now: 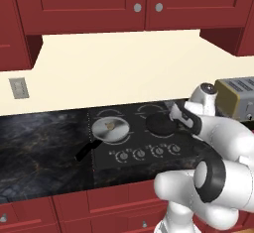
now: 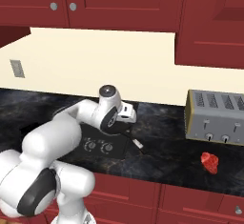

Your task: Place both pans onto different burners. Then place the garlic and the steak on different pans.

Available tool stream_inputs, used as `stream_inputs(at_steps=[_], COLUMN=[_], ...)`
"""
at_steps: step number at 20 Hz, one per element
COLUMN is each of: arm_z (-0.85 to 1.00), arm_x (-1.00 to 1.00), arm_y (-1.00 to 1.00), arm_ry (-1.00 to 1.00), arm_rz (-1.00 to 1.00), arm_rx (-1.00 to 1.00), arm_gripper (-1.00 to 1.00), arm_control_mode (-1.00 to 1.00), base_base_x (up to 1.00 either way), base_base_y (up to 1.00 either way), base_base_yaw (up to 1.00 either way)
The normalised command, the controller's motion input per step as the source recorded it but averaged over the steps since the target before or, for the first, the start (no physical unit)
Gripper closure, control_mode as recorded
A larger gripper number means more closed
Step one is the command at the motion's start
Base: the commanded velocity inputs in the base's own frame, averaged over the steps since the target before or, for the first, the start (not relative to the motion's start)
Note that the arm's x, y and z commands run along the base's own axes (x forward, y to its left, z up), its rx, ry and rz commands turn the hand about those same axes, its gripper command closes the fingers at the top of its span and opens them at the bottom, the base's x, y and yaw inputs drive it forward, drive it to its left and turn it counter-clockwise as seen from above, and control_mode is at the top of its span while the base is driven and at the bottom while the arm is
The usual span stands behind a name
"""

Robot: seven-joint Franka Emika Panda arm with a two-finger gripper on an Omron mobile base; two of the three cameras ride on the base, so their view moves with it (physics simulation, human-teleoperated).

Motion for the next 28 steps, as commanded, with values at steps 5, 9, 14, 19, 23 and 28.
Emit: stream_inputs(at_steps=[5, 9, 14, 19, 23, 28], arm_z=[0.07, 0.01, 0.01, 0.14, 0.24, 0.14], arm_x=[-0.34, -0.08, 0.0, -0.13, -0.3, -0.18], arm_y=[-0.87, -0.77, -0.61, -0.45, -0.37, -0.47], arm_ry=[0.0, 0.0, 0.01, 0.11, 0.18, 0.09], arm_rz=[0.0, 0.0, 0.0, 0.0, -0.05, -0.04], arm_rx=[0.0, -0.02, -0.08, -0.1, 0.0, 0.0], arm_gripper=[-1.0, -1.0, -1.0, -1.0, -1.0, -1.0], arm_control_mode=[-1.0, -1.0, -1.0, -1.0, -1.0, -1.0], base_base_x=[0.0, 0.0, 0.0, 0.0, 0.0, 0.0], base_base_y=[0.0, 0.0, 0.0, 0.0, 0.0, 0.0], base_base_yaw=[0.0, 0.0, 0.0, 0.0, 0.0, 0.0])
